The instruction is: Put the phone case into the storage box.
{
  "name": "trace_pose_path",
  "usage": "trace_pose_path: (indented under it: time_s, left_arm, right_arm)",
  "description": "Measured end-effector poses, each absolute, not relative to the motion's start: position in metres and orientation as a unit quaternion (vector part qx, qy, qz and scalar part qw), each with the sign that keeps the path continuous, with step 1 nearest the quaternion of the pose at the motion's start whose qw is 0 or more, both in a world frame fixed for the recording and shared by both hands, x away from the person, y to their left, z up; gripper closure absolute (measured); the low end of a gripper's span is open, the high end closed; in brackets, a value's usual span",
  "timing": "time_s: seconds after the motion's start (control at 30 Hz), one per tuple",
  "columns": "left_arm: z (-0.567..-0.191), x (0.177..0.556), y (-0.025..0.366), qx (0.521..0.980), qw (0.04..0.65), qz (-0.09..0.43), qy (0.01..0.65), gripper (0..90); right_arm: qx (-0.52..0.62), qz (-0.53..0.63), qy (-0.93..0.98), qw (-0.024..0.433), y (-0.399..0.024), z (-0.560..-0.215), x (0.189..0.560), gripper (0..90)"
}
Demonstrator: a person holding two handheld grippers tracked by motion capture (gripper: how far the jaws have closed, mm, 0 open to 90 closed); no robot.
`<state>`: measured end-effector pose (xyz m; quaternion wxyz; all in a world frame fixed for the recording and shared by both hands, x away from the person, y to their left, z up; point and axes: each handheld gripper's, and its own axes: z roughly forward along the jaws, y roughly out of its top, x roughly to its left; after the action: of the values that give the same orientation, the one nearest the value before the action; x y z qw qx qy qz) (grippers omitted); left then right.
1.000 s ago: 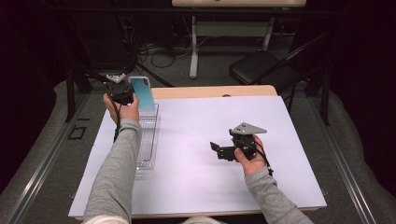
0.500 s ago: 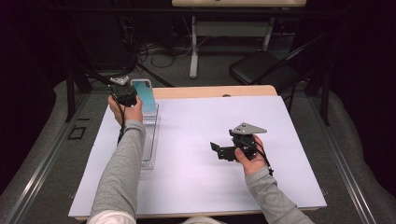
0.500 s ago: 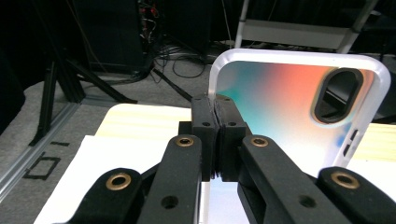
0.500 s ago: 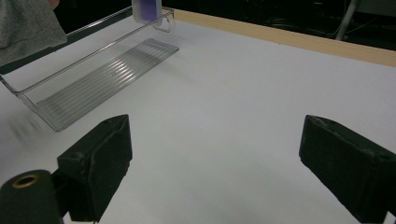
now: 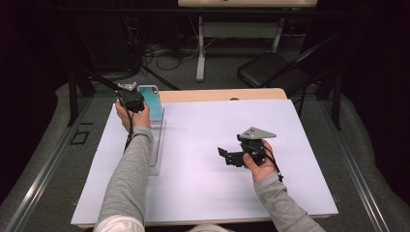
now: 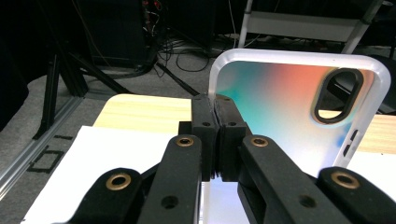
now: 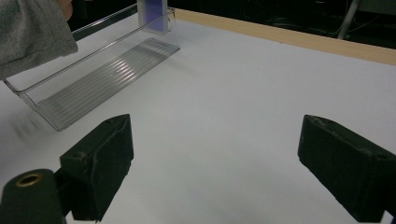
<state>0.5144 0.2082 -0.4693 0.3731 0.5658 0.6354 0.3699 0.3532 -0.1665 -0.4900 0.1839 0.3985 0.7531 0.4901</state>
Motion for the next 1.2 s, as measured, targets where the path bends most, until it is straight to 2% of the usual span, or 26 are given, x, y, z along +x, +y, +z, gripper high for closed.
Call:
trace_pose_path:
  time_s: [0.57,1.2]
  left_arm:
    - [-0.495,0.515,0.213,0.561,0.364,0.363,0.649,88.5]
    - [-0.496,0.516,0.209,0.566,0.359,0.373,0.641,88.1]
  right_arm:
    - [0.396,0.485,0.758,0.182,-0.165,-0.492,0.354,10.7]
    - [0.394,0.483,0.761,0.181,-0.163,-0.494,0.354,11.2]
